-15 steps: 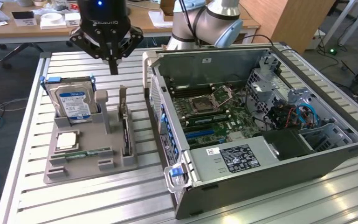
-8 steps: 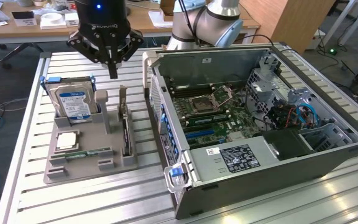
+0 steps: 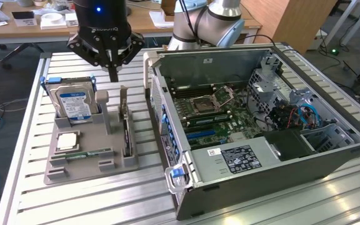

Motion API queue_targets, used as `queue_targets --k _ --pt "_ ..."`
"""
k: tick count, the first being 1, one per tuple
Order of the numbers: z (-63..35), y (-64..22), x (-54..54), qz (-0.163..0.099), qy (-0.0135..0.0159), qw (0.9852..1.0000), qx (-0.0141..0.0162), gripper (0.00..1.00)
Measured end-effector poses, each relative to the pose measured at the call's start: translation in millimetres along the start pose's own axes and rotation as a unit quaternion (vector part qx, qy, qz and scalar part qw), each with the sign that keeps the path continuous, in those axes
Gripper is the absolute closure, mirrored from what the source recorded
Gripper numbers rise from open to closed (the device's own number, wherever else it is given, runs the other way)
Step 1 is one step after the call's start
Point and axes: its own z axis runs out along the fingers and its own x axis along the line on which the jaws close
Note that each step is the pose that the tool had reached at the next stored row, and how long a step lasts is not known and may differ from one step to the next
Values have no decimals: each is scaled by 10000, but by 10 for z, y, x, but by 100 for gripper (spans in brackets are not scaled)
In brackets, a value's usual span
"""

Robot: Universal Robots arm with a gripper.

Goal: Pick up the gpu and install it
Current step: 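Reach for the gpu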

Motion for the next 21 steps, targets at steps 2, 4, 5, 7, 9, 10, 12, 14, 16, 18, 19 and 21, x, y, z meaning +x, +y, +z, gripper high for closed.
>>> queue_targets --k 2,4,5,7,9,10,12,14,16,18,19,21 --pt "-1 -29 3 0 1 10000 0 89" --pt "-2 -62 6 0 2 10000 0 89" --pt "-2 -78 8 0 2 10000 1 89" --pt "-4 -110 12 0 3 10000 1 89" --pt "-5 -141 16 0 3 10000 2 89" --pt "-5 -152 17 0 3 10000 2 89" --pt "-6 -159 19 1 3 10000 3 89" --pt "-5 -160 19 1 3 10000 3 89" --pt "-6 -161 19 0 3 10000 3 89" --pt "-5 -162 19 1 3 10000 3 89" --pt "-6 -167 19 0 3 10000 4 89" --pt "-6 -172 18 0 3 10000 5 89"
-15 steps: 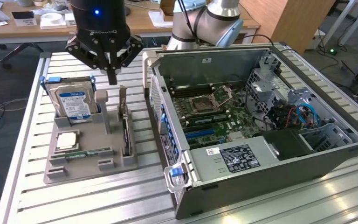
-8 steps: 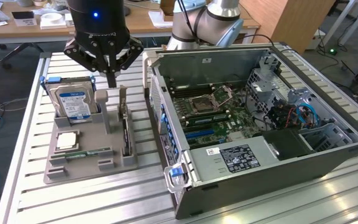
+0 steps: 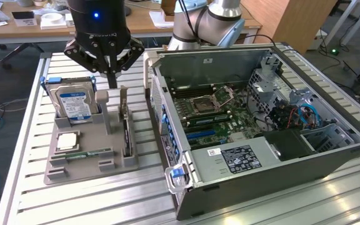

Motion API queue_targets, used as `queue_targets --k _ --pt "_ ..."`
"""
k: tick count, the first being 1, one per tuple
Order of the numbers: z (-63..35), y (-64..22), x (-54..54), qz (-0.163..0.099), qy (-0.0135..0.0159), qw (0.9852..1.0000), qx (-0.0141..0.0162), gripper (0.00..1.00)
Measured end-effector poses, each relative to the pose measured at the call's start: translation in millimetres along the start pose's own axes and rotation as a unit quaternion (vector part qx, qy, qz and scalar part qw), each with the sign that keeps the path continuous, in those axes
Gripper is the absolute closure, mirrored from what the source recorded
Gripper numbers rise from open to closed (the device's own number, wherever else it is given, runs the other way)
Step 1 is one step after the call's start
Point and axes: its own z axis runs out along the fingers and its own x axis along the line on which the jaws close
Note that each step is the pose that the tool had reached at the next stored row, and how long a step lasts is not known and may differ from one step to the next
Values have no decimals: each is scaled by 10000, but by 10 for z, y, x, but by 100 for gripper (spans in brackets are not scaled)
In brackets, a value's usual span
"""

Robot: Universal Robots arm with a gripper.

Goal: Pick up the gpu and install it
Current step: 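Reach for the gpu, then pick up the gpu and move the gpu toward the slot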

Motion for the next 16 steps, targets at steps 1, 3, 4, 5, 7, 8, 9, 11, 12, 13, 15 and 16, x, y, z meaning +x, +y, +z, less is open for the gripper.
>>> queue_targets --k 1,3,4,5,7,8,9,11,12,13,15,16 --pt "0 0 0 0 0 10000 0 89" --pt "0 0 0 0 0 10000 0 89" --pt "0 0 0 0 0 10000 0 89" --pt "0 0 0 0 0 10000 0 89" --pt "0 0 0 0 0 10000 0 89" --pt "0 0 0 0 0 10000 0 89" --pt "0 0 0 0 0 10000 0 89" --pt "0 0 0 0 0 10000 0 89" --pt "0 0 0 0 0 10000 0 89" --pt "0 0 0 0 0 10000 0 89" --pt "0 0 0 0 0 10000 0 83" --pt "0 0 0 0 0 10000 0 83"
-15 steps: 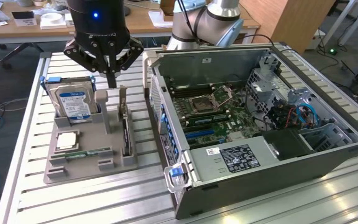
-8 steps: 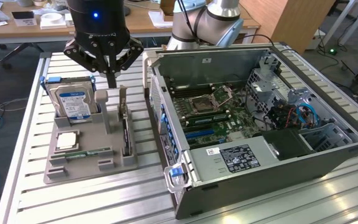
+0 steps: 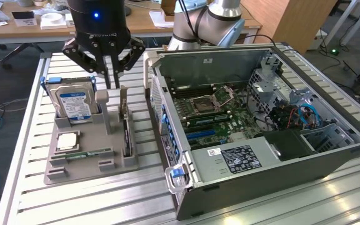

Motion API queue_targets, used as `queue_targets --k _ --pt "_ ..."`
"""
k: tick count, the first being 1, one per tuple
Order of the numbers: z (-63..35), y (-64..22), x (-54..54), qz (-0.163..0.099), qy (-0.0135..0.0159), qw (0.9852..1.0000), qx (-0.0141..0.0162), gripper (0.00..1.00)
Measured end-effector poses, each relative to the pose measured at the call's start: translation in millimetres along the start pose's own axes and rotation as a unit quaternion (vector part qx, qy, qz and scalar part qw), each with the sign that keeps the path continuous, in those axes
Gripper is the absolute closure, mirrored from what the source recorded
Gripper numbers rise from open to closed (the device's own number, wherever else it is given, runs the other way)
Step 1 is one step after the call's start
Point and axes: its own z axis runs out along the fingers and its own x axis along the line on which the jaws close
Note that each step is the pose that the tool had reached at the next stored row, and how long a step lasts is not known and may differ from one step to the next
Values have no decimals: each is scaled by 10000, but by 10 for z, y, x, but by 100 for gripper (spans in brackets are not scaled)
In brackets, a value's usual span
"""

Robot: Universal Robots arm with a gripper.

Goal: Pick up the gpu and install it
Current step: 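Pick up the gpu and move the gpu toward the slot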

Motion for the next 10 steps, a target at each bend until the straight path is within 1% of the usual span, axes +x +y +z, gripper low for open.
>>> queue_targets --k 1,2,4,5,10 --pt "0 0 0 0 0 10000 0 77" --pt "0 0 0 0 0 10000 0 65" --pt "0 0 0 0 0 10000 0 65" --pt "0 0 0 0 0 10000 0 58" --pt "1 0 0 0 0 10000 0 58"
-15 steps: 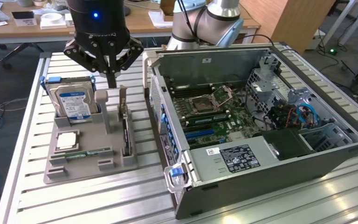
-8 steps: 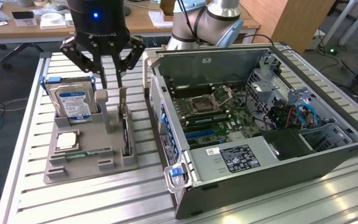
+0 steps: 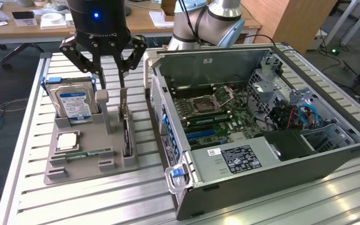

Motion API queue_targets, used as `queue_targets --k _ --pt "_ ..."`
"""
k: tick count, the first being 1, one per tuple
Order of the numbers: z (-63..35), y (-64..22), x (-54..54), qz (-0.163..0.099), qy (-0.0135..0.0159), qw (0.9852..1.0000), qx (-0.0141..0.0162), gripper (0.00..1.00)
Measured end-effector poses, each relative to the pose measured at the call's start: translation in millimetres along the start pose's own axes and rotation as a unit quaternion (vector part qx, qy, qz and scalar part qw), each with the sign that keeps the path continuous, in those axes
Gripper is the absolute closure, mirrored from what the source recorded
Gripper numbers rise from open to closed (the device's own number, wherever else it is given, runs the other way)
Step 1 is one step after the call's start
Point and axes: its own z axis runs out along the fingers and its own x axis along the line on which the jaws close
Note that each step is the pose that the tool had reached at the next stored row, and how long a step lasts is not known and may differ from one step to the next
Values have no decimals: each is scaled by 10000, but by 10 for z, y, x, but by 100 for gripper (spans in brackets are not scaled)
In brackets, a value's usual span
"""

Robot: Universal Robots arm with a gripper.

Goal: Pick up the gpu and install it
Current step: 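Pick up the gpu and move the gpu toward the slot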

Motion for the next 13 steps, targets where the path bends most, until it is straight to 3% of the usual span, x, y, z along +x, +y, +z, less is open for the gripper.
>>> queue_targets --k 13 --pt "180 -8 4 0 0 10000 0 58"
